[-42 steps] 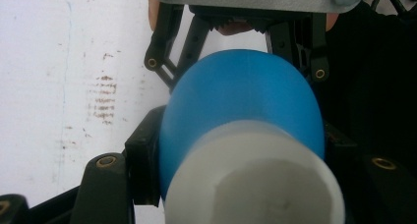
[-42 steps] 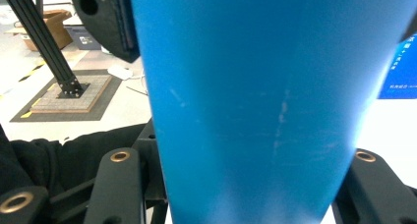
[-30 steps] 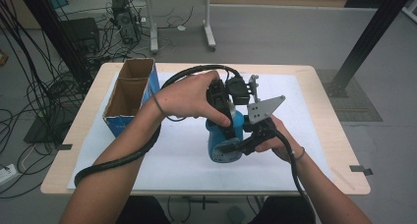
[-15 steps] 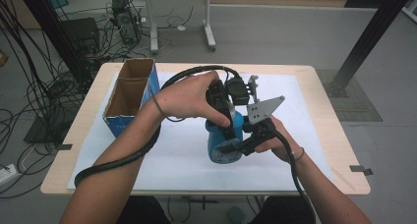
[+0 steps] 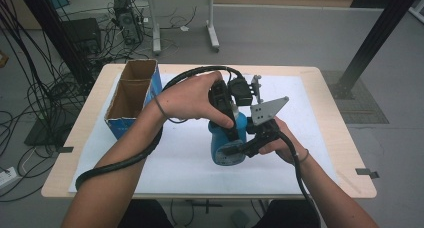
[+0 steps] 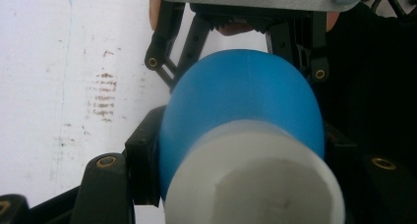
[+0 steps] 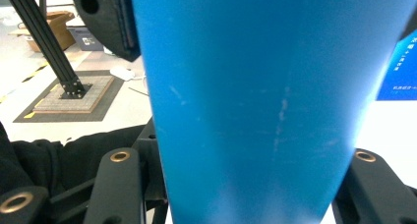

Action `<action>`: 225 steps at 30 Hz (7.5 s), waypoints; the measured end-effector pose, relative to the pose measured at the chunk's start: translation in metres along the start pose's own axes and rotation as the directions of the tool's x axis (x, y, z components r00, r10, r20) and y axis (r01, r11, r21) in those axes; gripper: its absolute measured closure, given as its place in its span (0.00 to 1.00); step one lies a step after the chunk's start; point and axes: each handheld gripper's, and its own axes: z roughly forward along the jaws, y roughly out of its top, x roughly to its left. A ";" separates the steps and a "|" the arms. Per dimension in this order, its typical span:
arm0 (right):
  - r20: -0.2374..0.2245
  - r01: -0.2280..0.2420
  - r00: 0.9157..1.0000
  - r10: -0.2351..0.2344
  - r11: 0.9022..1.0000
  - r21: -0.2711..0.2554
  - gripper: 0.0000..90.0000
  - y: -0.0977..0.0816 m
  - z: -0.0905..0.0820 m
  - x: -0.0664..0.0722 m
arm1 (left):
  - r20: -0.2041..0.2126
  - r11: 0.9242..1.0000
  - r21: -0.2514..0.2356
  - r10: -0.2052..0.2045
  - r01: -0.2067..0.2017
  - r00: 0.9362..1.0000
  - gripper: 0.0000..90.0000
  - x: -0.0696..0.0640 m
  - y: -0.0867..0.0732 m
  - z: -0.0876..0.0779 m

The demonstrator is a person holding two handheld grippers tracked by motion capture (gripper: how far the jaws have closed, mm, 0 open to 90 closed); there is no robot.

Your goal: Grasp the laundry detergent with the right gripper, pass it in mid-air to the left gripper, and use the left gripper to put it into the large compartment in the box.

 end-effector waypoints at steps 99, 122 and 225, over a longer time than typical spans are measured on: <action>0.264 -0.208 0.957 0.120 0.917 0.339 0.03 0.004 -0.040 -0.013 | -0.060 0.983 0.015 -0.182 0.183 0.982 0.42 0.019 -0.027 -0.012; 0.426 -0.367 0.898 0.107 0.717 0.593 0.05 0.011 -0.061 -0.030 | -0.151 0.903 0.006 -0.424 0.430 0.893 0.42 0.032 -0.065 -0.050; 0.429 -0.398 0.889 0.160 0.733 0.551 0.06 0.070 -0.087 -0.040 | -0.281 0.270 -0.174 -0.935 0.947 0.215 0.42 0.155 -0.218 -0.060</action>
